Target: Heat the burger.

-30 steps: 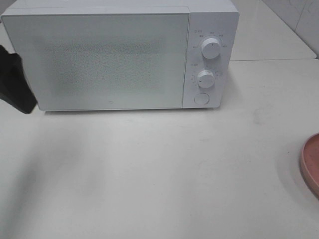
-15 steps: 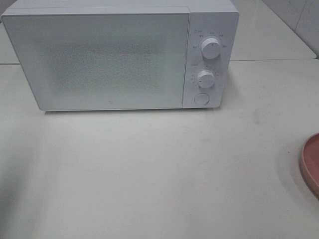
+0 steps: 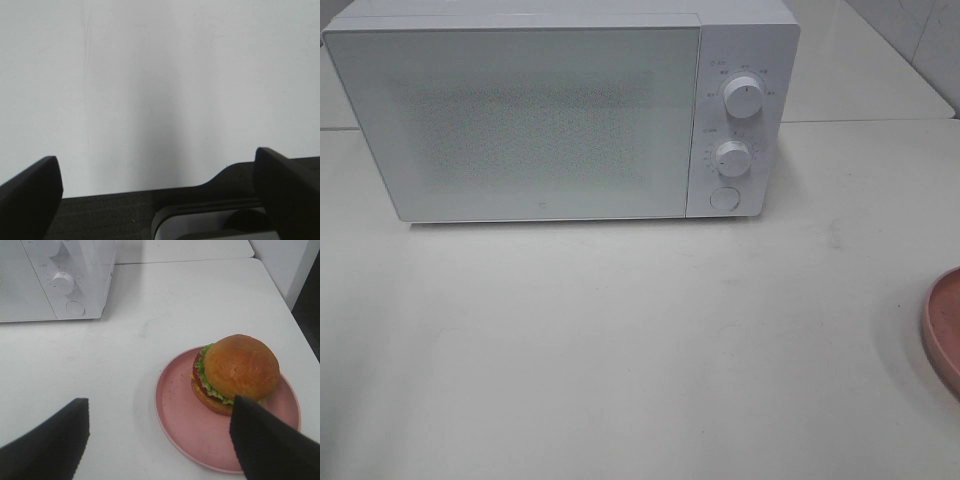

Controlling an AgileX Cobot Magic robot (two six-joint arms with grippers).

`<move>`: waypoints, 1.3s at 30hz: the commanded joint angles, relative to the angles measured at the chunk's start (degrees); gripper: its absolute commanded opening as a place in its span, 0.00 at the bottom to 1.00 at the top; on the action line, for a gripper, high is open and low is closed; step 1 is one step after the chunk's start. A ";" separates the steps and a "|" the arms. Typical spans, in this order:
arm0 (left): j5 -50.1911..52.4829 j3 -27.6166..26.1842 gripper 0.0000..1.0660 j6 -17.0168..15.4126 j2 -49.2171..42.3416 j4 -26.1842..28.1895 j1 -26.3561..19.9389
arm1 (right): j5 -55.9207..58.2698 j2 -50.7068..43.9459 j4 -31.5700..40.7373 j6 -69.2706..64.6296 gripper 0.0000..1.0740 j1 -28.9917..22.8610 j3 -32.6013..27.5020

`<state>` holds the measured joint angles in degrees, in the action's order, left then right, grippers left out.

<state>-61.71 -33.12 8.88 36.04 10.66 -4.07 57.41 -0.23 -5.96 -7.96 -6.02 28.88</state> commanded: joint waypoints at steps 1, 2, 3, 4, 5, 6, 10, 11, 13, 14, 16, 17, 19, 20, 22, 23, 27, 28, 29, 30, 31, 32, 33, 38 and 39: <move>1.15 2.06 0.91 -0.52 -5.96 0.52 0.06 | -0.11 -1.55 -0.23 0.86 0.70 0.52 -0.17; 1.03 2.69 0.91 -0.97 -7.56 0.52 0.06 | -0.11 -1.55 -0.23 0.86 0.70 0.52 -0.17; 1.03 2.69 0.91 -0.97 -7.56 0.52 0.06 | -0.11 -1.55 -0.23 0.86 0.70 0.52 -0.17; 0.46 3.27 0.91 -1.95 -10.49 -0.06 0.06 | -0.11 -1.55 -0.23 0.86 0.70 0.52 -0.17; 0.34 3.38 0.91 -1.95 -12.26 -0.40 0.06 | -0.11 -1.55 -0.23 0.86 0.70 0.52 -0.17; 0.34 3.38 0.91 -1.95 -12.26 -0.40 0.06 | -0.11 -1.55 -0.23 0.86 0.70 0.52 -0.17; 0.34 3.44 0.91 -1.95 -20.45 -1.32 0.06 | -0.11 -1.55 -0.23 0.86 0.70 0.52 -0.17; 0.34 3.44 0.91 -1.95 -22.35 -1.43 0.06 | -0.11 -1.55 -0.23 0.86 0.70 0.52 -0.17; 0.34 3.44 0.91 -1.95 -26.07 -1.55 0.06 | -0.11 -1.55 -0.23 0.86 0.70 0.52 -0.17; 0.34 3.44 0.91 -1.95 -26.07 -1.55 0.06 | -0.11 -1.55 -0.23 0.86 0.70 0.52 -0.17; 0.34 3.44 0.91 -1.89 -32.03 -1.60 0.06 | -0.11 -1.55 -0.23 0.86 0.70 0.52 -0.17; 0.34 3.44 0.91 -1.89 -32.03 -1.60 0.06 | -0.11 -1.55 -0.23 0.86 0.70 0.52 -0.17; 0.34 3.44 0.91 -1.66 -38.10 -1.66 0.06 | -0.11 -1.55 -0.23 0.86 0.70 0.52 -0.17; 0.34 3.44 0.91 -1.66 -38.10 -1.66 0.06 | -0.11 -1.55 -0.23 0.86 0.70 0.52 -0.17; 0.29 3.44 0.91 -1.55 -37.41 -1.60 0.06 | -0.11 -1.43 -0.17 0.86 0.70 0.52 -0.17; 0.29 3.44 0.91 -1.55 -37.41 -1.60 0.06 | -0.11 -1.43 -0.17 0.86 0.70 0.52 -0.17; 0.29 3.44 0.91 -1.55 -37.87 -1.49 0.06 | -0.11 -1.43 -0.17 0.86 0.70 0.52 -0.17; 0.29 3.44 0.91 -1.49 -37.87 -1.49 0.06 | -0.11 -1.43 -0.17 0.86 0.70 0.52 -0.17; 0.29 3.44 0.91 -1.49 -37.87 -1.49 0.06 | -0.11 -1.43 -0.17 0.86 0.70 0.52 -0.17; 0.29 3.44 0.91 -1.49 -37.87 -1.49 0.06 | -0.11 -1.43 -0.17 0.86 0.70 0.52 -0.17; 0.29 3.44 0.91 -1.49 -37.82 -1.49 0.06 | -0.11 -1.43 -0.17 0.86 0.70 0.52 -0.17; 0.29 3.44 0.91 -1.49 -37.82 -1.49 0.06 | -0.11 -1.43 -0.17 0.86 0.70 0.52 -0.17; 0.29 3.44 0.91 -1.49 -37.82 -1.49 0.06 | -0.11 -1.43 -0.17 0.86 0.70 0.52 -0.17; 0.29 3.44 0.91 -1.49 -37.82 -1.49 0.06 | -0.11 -1.43 -0.17 0.86 0.70 0.52 -0.17; 0.29 3.44 0.91 -1.49 -37.82 -1.49 0.06 | -0.11 -1.43 -0.17 0.86 0.70 0.52 -0.17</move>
<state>-61.36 -29.79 7.45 -0.29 9.00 -4.07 57.41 -0.23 -5.96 -7.96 -5.96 28.82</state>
